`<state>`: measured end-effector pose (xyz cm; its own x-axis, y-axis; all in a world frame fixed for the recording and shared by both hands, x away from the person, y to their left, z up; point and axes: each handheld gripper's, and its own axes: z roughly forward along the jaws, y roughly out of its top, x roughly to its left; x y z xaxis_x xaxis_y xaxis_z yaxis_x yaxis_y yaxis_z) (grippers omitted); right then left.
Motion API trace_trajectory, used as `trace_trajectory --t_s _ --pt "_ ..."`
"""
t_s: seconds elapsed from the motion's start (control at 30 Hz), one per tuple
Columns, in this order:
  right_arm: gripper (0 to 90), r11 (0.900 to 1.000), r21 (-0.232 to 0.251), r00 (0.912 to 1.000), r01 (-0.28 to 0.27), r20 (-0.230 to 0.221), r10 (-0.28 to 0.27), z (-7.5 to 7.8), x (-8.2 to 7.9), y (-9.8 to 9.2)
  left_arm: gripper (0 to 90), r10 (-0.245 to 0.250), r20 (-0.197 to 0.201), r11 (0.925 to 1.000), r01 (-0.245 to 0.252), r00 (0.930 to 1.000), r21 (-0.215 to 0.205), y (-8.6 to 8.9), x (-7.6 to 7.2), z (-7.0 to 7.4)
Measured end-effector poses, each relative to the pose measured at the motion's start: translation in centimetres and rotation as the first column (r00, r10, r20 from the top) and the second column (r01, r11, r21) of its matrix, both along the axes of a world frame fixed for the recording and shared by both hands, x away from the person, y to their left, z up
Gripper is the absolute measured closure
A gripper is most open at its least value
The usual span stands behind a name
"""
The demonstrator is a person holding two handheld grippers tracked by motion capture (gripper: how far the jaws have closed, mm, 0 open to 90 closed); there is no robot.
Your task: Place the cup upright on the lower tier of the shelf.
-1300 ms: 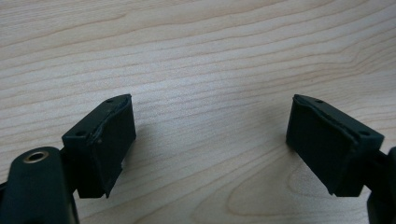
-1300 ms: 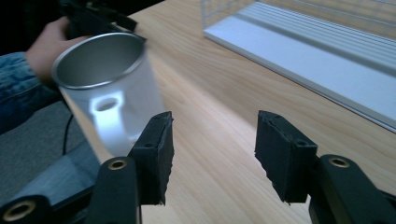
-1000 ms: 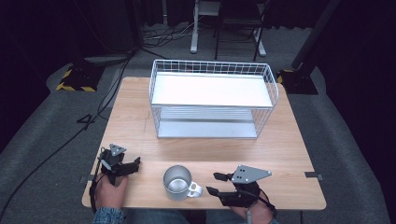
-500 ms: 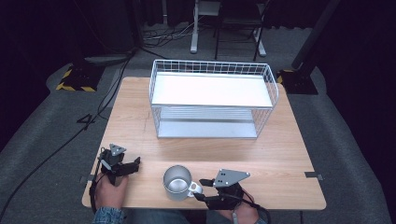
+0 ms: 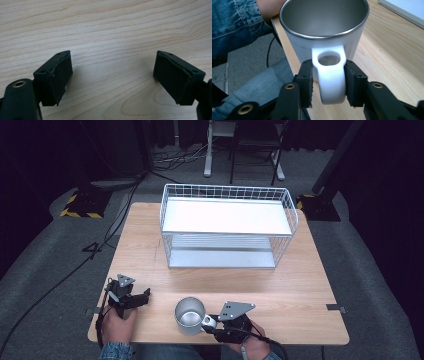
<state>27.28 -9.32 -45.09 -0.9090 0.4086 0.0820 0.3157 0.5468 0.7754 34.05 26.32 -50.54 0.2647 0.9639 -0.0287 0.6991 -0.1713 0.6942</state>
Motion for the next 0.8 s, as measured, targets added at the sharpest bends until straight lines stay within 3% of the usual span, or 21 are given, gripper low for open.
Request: trace_trajectory --t_s 0.33,0.8 --pt "71.1 1.000 -0.025 0.9991 -0.018 0.039 0.019 0.1 -0.3 0.4 16.1 0.000 0.000 1.0000 0.000 1.0000 0.000 0.0 0.0 0.0" --pt "71.5 0.999 0.045 0.9956 0.020 0.090 -0.024 1.3 -0.3 -0.1 16.1 0.000 0.000 1.0000 0.000 1.0000 0.000 0.0 0.0 0.0"
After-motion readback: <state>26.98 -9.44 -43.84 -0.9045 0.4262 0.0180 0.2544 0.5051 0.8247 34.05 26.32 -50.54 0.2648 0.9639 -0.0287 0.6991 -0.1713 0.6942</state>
